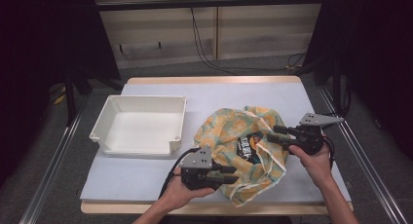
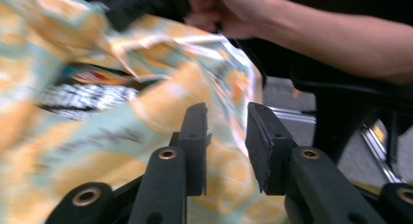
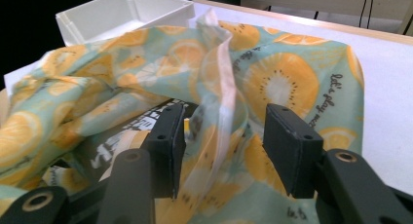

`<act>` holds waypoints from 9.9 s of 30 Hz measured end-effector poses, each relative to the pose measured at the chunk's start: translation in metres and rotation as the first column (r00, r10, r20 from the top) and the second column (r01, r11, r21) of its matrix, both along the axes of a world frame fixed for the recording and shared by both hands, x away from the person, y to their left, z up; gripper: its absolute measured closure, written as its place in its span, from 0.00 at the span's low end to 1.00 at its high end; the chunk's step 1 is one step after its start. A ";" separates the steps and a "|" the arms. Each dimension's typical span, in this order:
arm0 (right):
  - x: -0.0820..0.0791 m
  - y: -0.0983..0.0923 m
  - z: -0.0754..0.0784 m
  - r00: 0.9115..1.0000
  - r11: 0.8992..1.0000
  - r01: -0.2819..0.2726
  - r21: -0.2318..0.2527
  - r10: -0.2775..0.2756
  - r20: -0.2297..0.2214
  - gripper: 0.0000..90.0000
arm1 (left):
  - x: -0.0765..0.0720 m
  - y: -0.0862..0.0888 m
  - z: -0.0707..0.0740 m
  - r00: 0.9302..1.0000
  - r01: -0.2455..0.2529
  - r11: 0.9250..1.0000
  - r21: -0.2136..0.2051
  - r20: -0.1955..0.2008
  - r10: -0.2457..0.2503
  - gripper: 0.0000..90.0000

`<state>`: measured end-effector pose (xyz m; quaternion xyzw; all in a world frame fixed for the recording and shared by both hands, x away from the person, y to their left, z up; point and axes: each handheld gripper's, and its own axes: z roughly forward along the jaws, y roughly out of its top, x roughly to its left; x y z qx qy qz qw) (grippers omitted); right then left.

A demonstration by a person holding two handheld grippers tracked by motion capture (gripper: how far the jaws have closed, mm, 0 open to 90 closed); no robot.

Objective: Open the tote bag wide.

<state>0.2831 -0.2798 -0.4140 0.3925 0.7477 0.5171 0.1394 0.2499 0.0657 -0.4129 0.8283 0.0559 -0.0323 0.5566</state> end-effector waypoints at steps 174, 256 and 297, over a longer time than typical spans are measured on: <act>-0.101 -0.041 -0.024 1.000 1.000 -0.008 -0.010 0.008 0.015 0.68 | 0.064 -0.132 0.019 0.993 0.084 0.944 0.318 0.054 -0.107 0.70; -0.053 -0.038 0.011 0.996 0.998 0.060 -0.024 -0.058 0.067 0.32 | 0.047 -0.095 0.009 0.986 0.066 0.964 0.257 0.130 -0.102 0.98; 0.043 -0.031 0.006 0.996 0.996 0.091 0.007 -0.091 0.006 0.99 | 0.016 -0.070 0.015 0.966 0.201 0.961 0.189 0.122 -0.227 0.98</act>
